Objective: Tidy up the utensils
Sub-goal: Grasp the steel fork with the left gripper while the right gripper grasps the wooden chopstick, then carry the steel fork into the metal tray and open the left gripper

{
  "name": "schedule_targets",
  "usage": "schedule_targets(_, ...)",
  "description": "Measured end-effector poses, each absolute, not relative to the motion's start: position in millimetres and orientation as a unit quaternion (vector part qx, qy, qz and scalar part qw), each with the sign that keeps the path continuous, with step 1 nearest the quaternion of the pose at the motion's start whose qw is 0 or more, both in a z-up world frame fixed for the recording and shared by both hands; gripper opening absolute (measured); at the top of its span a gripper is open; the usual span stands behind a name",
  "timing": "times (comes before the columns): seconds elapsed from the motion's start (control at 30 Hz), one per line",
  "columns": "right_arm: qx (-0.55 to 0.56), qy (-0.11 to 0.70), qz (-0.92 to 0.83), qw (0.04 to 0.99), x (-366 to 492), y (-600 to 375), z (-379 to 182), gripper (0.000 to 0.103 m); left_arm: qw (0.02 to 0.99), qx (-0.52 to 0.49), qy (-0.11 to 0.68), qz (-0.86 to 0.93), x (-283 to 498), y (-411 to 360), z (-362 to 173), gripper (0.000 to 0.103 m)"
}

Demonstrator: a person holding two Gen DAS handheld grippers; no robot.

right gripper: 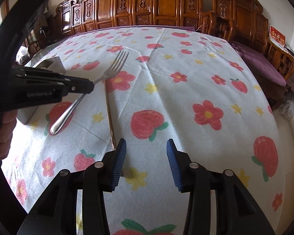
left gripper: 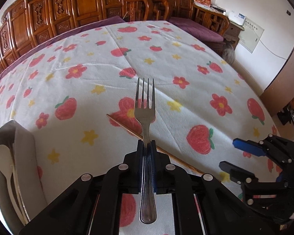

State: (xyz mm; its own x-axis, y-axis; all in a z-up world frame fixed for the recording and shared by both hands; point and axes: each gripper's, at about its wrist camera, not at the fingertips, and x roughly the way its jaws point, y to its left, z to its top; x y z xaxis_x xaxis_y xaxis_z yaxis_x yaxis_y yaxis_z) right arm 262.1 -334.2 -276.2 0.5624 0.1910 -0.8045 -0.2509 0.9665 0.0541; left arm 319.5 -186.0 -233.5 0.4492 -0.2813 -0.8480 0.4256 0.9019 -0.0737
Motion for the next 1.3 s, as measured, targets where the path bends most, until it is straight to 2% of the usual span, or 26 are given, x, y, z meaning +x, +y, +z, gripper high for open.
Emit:
schedule_targets(0.5,-0.074,0.461,0.170,0.868,299,-280,-287,0.045,0.870,0.065,0.443,-0.207,290,-145,-181,0.006)
schedule_targets(0.57,-0.078,0.466,0.169,0.865,305,-275,-289,0.038,0.873,0.062,0.438,-0.206,286,-137,-174,0.006)
schedule_targets(0.73,-0.088,0.474,0.162,0.861,317,-266,-291,0.031,0.879,0.057,0.428,-0.203,278,-120,-161,0.006)
schedule_targets(0.9,-0.105,0.480,0.165,0.855,317,-256,-290,0.008,0.885,0.051,0.419,-0.196,272,-103,-151,0.006)
schedule_targets(1.3,-0.100,0.489,0.159,0.852,306,-247,-282,0.006,0.894,0.039,0.412,-0.170,267,-57,-142,0.006)
